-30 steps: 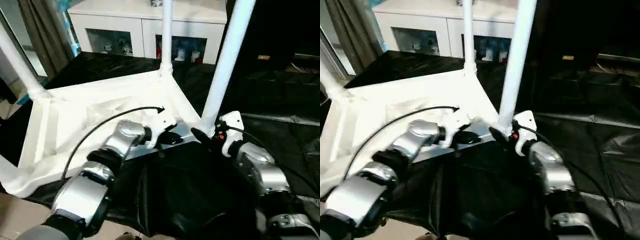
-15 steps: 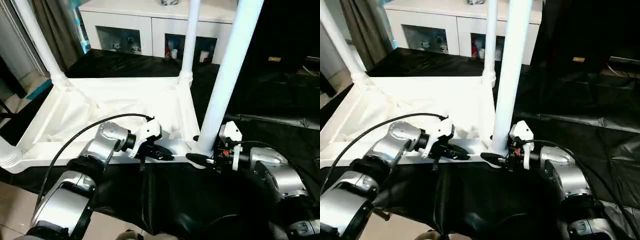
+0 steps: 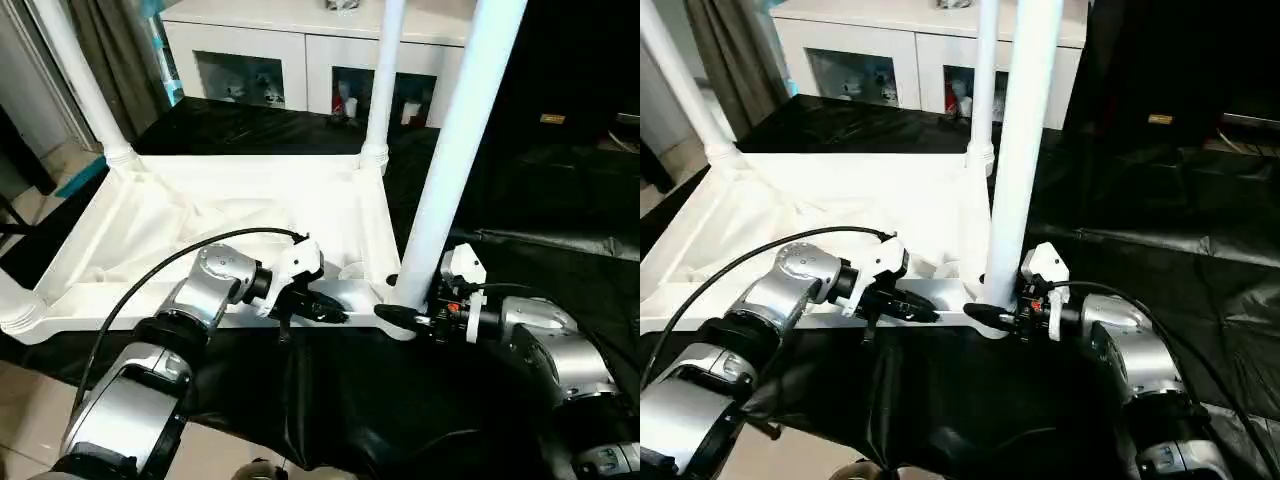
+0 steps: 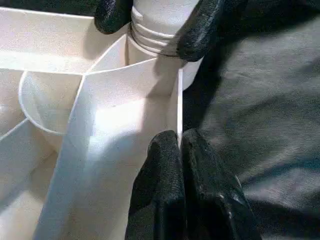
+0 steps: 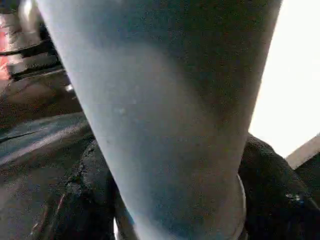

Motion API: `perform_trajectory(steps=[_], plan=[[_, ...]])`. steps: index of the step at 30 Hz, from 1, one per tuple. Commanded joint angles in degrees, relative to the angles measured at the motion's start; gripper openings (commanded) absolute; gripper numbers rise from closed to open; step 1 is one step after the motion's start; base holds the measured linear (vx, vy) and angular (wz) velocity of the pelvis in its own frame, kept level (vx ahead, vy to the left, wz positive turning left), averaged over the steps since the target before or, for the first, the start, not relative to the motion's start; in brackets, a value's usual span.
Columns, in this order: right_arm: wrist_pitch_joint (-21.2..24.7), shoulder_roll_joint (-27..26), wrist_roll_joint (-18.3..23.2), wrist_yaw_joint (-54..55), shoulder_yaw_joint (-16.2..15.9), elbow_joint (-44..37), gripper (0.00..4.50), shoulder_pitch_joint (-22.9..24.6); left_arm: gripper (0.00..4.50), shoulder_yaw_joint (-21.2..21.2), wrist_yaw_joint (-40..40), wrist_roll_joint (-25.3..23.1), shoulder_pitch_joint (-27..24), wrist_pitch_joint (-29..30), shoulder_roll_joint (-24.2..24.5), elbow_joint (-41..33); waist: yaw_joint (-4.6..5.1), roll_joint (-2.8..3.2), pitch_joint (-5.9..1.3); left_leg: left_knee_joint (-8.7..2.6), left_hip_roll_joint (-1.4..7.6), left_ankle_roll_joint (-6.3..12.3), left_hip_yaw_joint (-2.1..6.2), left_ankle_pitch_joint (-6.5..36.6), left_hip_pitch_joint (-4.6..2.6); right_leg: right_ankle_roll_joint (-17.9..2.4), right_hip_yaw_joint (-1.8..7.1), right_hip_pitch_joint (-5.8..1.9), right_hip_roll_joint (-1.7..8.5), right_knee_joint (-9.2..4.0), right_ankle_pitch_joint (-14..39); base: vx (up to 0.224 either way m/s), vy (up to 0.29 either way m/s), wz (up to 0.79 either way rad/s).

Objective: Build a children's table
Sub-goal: Rotate leg to tighten

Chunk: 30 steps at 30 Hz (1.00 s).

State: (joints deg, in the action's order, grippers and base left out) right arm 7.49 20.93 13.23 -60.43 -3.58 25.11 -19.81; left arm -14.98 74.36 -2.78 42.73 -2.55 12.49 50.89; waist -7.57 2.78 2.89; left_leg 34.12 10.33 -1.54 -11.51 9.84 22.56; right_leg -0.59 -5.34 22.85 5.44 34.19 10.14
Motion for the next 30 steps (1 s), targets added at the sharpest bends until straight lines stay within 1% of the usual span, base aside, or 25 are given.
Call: perform_trajectory(steps=[1,2,3,4,5,6,7,8,9,10,11,12,13,14,16,17,19,20,21,22,24,25,26,29,30], plan=[[-0.6,-3.4,-2.5,8.0,-0.2,3.6,2.72,0.1,0.00,1.4,-10.5,-1.5,3.1,-0.9,-2.2,2.9,0.43,-0.71,-4.04,-4.05,3.64,3.06,1.69,12.8,-1.57,-13.4,2.99,-2.27,4.53,-3.99,11.9,0.000,0.000,0.00],[-0.6,-3.4,-2.5,8.0,-0.2,3.6,2.72,0.1,0.00,1.4,-10.5,-1.5,3.1,-0.9,-2.2,2.9,0.46,-0.88,-3.94,-4.17,3.51,2.10,1.78,14.0,-1.80,-13.0,2.91,-2.47,4.67,-4.31,14.0,0.000,0.000,0.00],[-0.7,-4.7,-3.3,11.9,0.2,5.0,2.72,-0.3,0.00,1.7,-13.2,-1.9,3.8,-0.6,-3.1,3.9,0.62,-0.83,-3.74,-4.32,3.42,1.62,1.80,14.8,-1.73,-12.0,2.90,-2.46,4.63,-4.61,16.7,0.000,0.000,0.00],[-0.7,-4.7,-3.3,11.9,0.2,5.0,2.72,-0.3,0.00,1.7,-13.2,-1.9,3.8,-0.6,-3.1,3.9,0.66,-0.82,-3.74,-4.38,3.45,1.36,1.84,15.5,-1.95,-11.7,2.89,-2.42,4.63,-4.77,17.6,0.000,0.000,0.00],[-0.7,-5.6,-3.9,14.4,0.4,5.9,2.72,-0.6,0.00,1.8,-14.9,-2.1,4.1,-0.3,-3.6,4.4,0.86,-0.90,-3.62,-4.50,3.42,1.30,1.91,16.3,-1.84,-11.1,2.91,-2.57,4.61,-4.93,18.9,0.000,0.000,0.00],[-0.8,-6.5,-4.5,16.9,0.5,6.6,2.72,-0.9,0.00,1.8,-16.6,-2.4,4.5,-0.2,-4.3,4.9,0.92,-0.87,-3.55,-4.54,3.47,1.18,1.91,16.7,-1.91,-10.9,2.96,-2.46,4.66,-5.06,19.5,0.000,0.000,0.00],[-0.8,-6.9,-4.7,17.8,0.6,6.9,2.72,-1.0,0.00,1.8,-17.2,-2.5,4.7,-0.1,-4.5,5.1,1.39,-0.64,-3.31,-4.73,3.44,0.61,2.01,18.5,-2.04,-10.8,2.93,-2.27,4.64,-5.31,21.3,0.000,0.000,0.00],[-0.6,-8.7,-5.4,22.4,1.2,8.2,2.72,-1.7,0.00,1.9,-19.8,-2.9,5.4,0.3,-5.5,6.0,1.74,-0.49,-3.25,-4.87,3.40,-0.12,2.16,20.1,-2.28,-10.2,2.87,-2.22,4.59,-5.56,23.1,0.000,0.000,0.00],[-0.6,-8.7,-5.4,22.4,1.2,8.2,2.72,-1.7,0.00,1.9,-19.8,-2.9,5.4,0.3,-5.5,6.0,1.94,-0.63,-3.30,-4.87,3.33,-0.63,2.25,21.2,-2.53,-10.0,2.88,-2.19,4.63,-5.70,23.8,0.000,0.000,0.00],[-0.6,-8.7,-5.4,22.4,1.2,8.2,2.72,-1.7,0.00,1.9,-19.8,-2.9,5.4,0.3,-5.5,6.0,1.96,-0.63,-3.30,-4.90,3.33,-0.65,2.28,21.4,-2.46,-10.0,2.92,-2.29,4.65,-5.70,23.7,0.000,0.000,0.00],[-0.5,-10.1,-5.9,25.8,1.6,9.3,2.72,-2.4,0.00,1.9,-22.1,-3.2,6.1,0.5,-6.4,6.7,1.93,-0.61,-3.28,-4.90,3.34,-0.51,2.20,21.5,-2.54,-10.0,2.98,-2.19,4.63,-5.79,23.6,0.000,0.000,0.00],[-0.1,-13.7,-6.4,31.6,2.0,12.0,2.72,-4.5,0.00,2.0,-27.7,-3.9,7.5,1.0,-8.6,8.5,2.24,-0.41,-3.16,-4.93,3.38,-0.86,2.20,22.0,-2.59,-10.3,3.09,-1.83,4.59,-5.71,23.6,0.000,0.000,0.00],[-0.1,-13.7,-6.4,31.6,2.0,12.0,2.72,-4.5,0.00,2.0,-27.7,-3.9,7.5,1.0,-8.6,8.5,2.70,-0.54,-3.09,-5.06,3.18,-1.80,2.48,23.6,-2.72,-9.9,2.75,-2.01,4.58,-5.82,25.8,0.000,0.000,0.00],[0.0,-15.9,-6.6,33.9,1.8,13.5,2.72,-5.9,0.00,2.0,-30.9,-4.3,8.4,1.2,-9.9,9.5,2.86,-0.27,-2.99,-5.01,3.11,-1.85,2.45,24.6,-2.88,-9.3,2.79,-1.91,4.64,-6.21,27.0,0.000,0.000,0.00],[-1.6,-17.4,-8.3,33.8,-0.1,14.4,2.72,-6.9,0.00,2.2,-32.5,-4.4,9.0,0.5,-11.2,10.6,3.05,-0.27,-2.93,-5.06,3.04,-1.62,2.53,25.2,-2.91,-8.9,2.75,-1.89,4.59,-6.41,27.5,0.000,0.000,0.00],[-2.1,-17.5,-8.6,33.6,-0.4,14.5,2.72,-7.0,0.00,2.2,-32.5,-4.4,9.1,0.3,-11.3,10.9,3.03,-0.30,-2.93,-5.10,3.06,-1.31,2.56,25.5,-2.93,-8.5,2.79,-1.98,4.67,-6.58,27.8,0.000,0.000,0.00],[-2.7,-17.6,-8.9,33.3,-0.7,14.6,2.72,-7.1,0.00,2.2,-32.5,-4.4,9.2,0.0,-11.5,11.1,3.00,-0.36,-3.06,-5.24,3.09,-0.77,2.55,24.7,-2.77,-8.5,2.83,-2.20,4.69,-6.50,26.7,0.000,0.000,0.00],[-3.9,-17.4,-9.0,32.1,-0.9,14.7,3.26,-7.4,0.00,2.2,-31.8,-4.2,9.1,-0.5,-11.7,11.3,2.95,-0.39,-3.12,-5.29,3.11,-0.43,2.49,23.9,-2.69,-8.8,2.88,-2.27,4.68,-6.44,25.4,0.000,0.000,0.00],[-3.9,-17.4,-9.0,32.1,-0.9,14.7,3.26,-7.4,0.00,2.2,-31.8,-4.2,9.1,-0.5,-11.7,11.3,2.92,-0.37,-3.14,-5.32,3.14,-0.31,2.46,23.6,-2.71,-9.0,2.91,-2.27,4.63,-6.38,24.9,0.000,0.000,0.00],[-4.6,-16.9,-8.3,30.5,-0.7,14.7,3.40,-7.6,0.00,2.3,-31.0,-4.0,8.8,-1.2,-11.6,11.2,2.90,-0.32,-3.15,-5.39,3.20,-0.17,2.45,23.2,-2.60,-9.4,2.94,-2.34,4.58,-6.23,23.8,0.000,0.000,0.00],[-6.8,-14.5,-7.5,25.9,-0.2,14.3,3.54,-8.1,0.00,1.6,-26.3,-3.9,7.5,-4.0,-10.5,10.8,2.99,-0.35,-3.19,-5.42,3.20,-0.12,2.50,23.2,-2.37,-9.8,2.90,-2.53,4.66,-6.04,22.9,0.000,0.000,0.00],[-7.0,-14.0,-7.1,24.8,-0.1,13.9,3.54,-8.0,0.00,1.5,-25.4,-3.8,7.2,-4.5,-10.2,10.6,2.89,-0.50,-3.34,-5.37,3.19,0.48,2.48,22.3,-2.12,-9.8,2.88,-2.92,4.66,-5.92,21.8,0.000,0.000,0.00],[-6.9,-12.9,-6.5,22.9,-0.1,13.0,3.54,-7.7,0.00,1.2,-23.4,-3.7,6.6,-4.9,-9.4,10.1,2.72,-0.49,-3.42,-5.24,3.26,1.13,2.23,20.9,-2.23,-10.5,3.06,-2.70,4.59,-5.77,19.5,0.000,0.000,0.00],[-6.9,-11.8,-6.2,21.1,0.0,12.2,3.54,-7.4,0.00,0.9,-21.5,-3.7,6.1,-5.4,-8.8,9.7,2.51,-0.39,-3.67,-5.00,3.37,2.51,2.01,17.3,-1.84,-12.4,3.01,-3.09,4.56,-5.02,14.4,0.000,0.000,0.00],[-6.9,-10.4,-5.5,18.5,-0.1,11.0,3.54,-6.7,0.00,0.7,-19.2,-3.5,5.4,-5.9,-7.8,9.2,2.51,-0.45,-3.73,-4.95,3.37,2.73,1.95,16.6,-1.85,-12.7,3.00,-3.06,4.51,-4.88,13.4,0.000,0.000,0.00]])
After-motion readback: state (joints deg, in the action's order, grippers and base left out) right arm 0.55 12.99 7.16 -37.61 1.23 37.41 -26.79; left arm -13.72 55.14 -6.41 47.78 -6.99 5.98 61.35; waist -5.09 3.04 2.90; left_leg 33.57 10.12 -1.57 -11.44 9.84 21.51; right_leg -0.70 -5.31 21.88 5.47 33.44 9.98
